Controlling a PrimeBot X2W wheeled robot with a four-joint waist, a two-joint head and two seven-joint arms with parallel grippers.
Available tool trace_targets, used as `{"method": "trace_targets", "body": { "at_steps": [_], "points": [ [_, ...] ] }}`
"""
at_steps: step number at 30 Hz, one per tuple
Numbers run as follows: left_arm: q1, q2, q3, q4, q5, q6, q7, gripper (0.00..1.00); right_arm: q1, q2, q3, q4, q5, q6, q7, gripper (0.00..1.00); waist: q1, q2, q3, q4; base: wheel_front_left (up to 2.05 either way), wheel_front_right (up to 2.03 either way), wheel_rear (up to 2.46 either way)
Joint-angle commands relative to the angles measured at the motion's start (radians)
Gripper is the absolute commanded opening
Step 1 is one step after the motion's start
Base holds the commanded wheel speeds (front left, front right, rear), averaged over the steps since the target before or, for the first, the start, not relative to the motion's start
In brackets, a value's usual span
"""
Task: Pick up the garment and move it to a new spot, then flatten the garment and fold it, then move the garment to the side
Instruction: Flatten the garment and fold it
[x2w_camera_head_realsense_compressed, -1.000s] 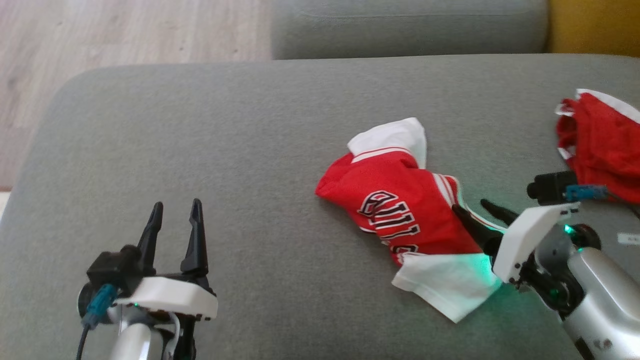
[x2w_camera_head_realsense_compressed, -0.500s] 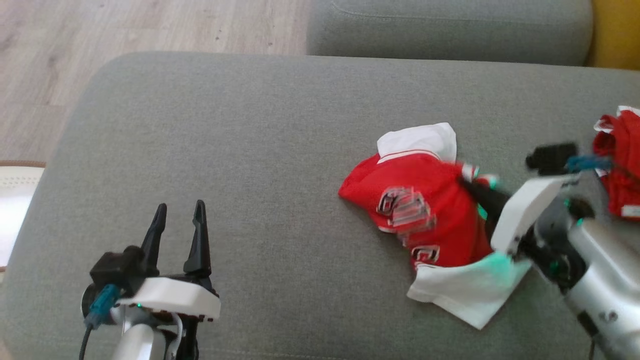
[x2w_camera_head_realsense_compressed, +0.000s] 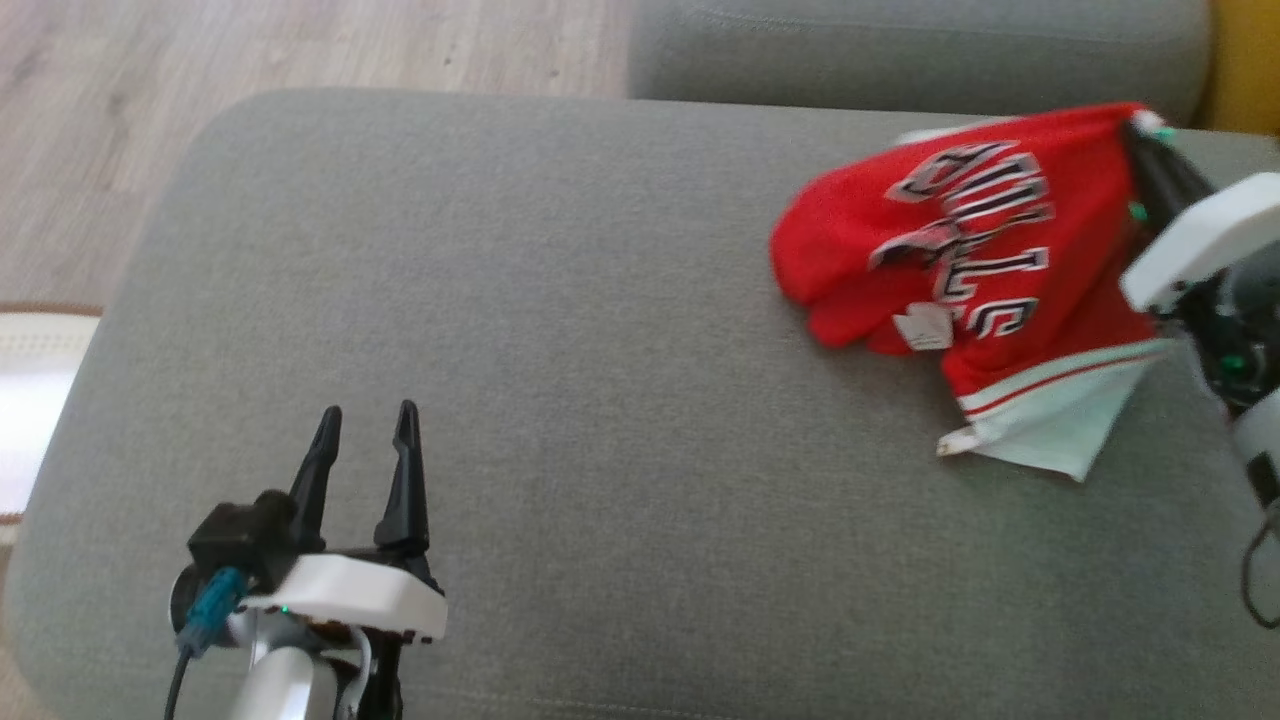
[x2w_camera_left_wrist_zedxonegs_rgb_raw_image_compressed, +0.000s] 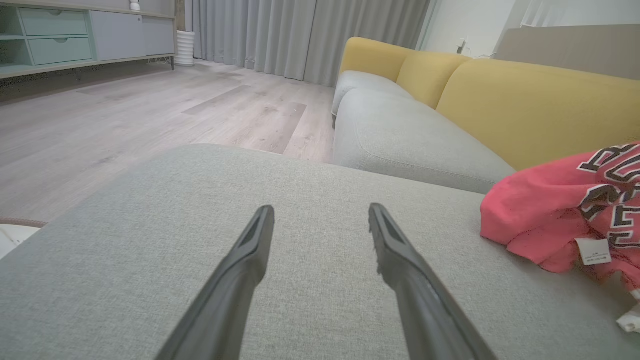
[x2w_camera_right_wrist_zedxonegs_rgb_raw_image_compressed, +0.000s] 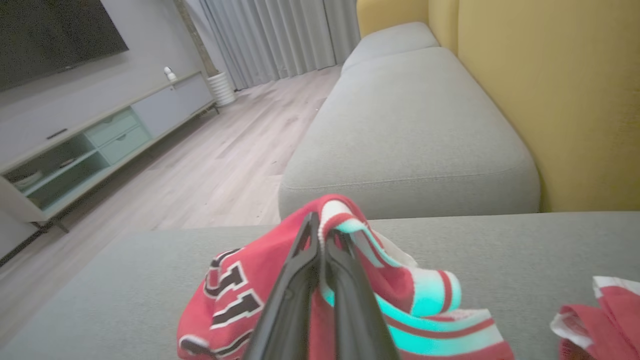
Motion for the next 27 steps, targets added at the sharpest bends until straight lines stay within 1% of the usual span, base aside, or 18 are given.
{"method": "trace_targets", "body": {
  "at_steps": [1,3,5,11,12,15,18,20,22,24,27],
  "points": [
    [-0.054,0.003,0.022,-0.033,-0.001,0.001,-0.012,1.0,-0.047,0.002,0.0,-0.026,-0.011,0.007,-0.017,0.0,0.0,0.0,0.013,0.02,0.0,0.0,0.0],
    [-0.053,0.003,0.026,-0.033,-0.003,0.008,-0.012,1.0,-0.054,0.016,0.018,-0.052,-0.005,0.007,-0.022,0.0,0.0,0.0,0.016,0.028,0.0,0.0,0.0],
    [-0.048,0.003,0.03,-0.032,-0.004,0.01,-0.012,1.0,-0.052,0.02,0.058,-0.09,-0.023,0.007,-0.021,0.0,0.0,0.0,0.017,0.031,0.0,0.0,0.0],
    [-0.044,0.003,0.028,-0.027,-0.005,0.01,-0.012,1.0,-0.047,0.045,0.146,-0.246,-0.03,0.007,-0.049,0.0,0.0,0.0,0.004,0.029,0.0,0.0,0.0],
    [-0.044,0.003,0.028,-0.027,-0.005,0.01,-0.012,1.0,-0.047,0.045,0.146,-0.246,-0.03,0.007,-0.049,0.0,0.0,0.0,0.004,0.029,0.0,0.0,0.0],
    [-0.046,0.003,0.03,-0.029,-0.002,0.009,-0.012,1.0,-0.064,0.06,0.149,-0.316,-0.021,0.007,-0.087,0.0,0.0,0.0,0.002,0.022,0.0,0.0,0.0],
    [-0.044,0.003,0.034,-0.032,0.0,0.01,-0.012,1.0,-0.075,0.059,0.1,-0.351,-0.008,0.007,-0.131,0.0,0.0,0.0,0.002,0.014,0.0,0.0,0.0],
    [-0.042,0.003,0.035,-0.032,0.0,0.01,-0.012,1.0,-0.067,0.046,0.051,-0.322,-0.013,0.007,-0.13,0.0,0.0,0.0,0.003,0.01,0.0,0.0,0.0],
    [-0.042,0.003,0.034,-0.032,-0.002,0.01,-0.012,1.0,-0.047,0.039,-0.001,-0.253,-0.015,0.007,-0.105,0.0,0.0,0.0,0.006,0.006,0.0,0.0,0.0],
    [-0.046,0.003,0.031,-0.033,-0.006,0.012,-0.012,1.0,-0.028,0.025,-0.036,-0.158,-0.041,0.007,-0.075,0.0,0.0,0.0,0.012,0.005,0.0,0.0,0.0],
    [-0.057,0.003,0.021,-0.033,-0.012,0.013,-0.012,1.0,-0.016,-0.002,-0.053,0.016,-0.131,0.007,-0.037,0.0,0.0,0.0,0.026,0.011,0.0,0.0,0.0]
  ]
}}
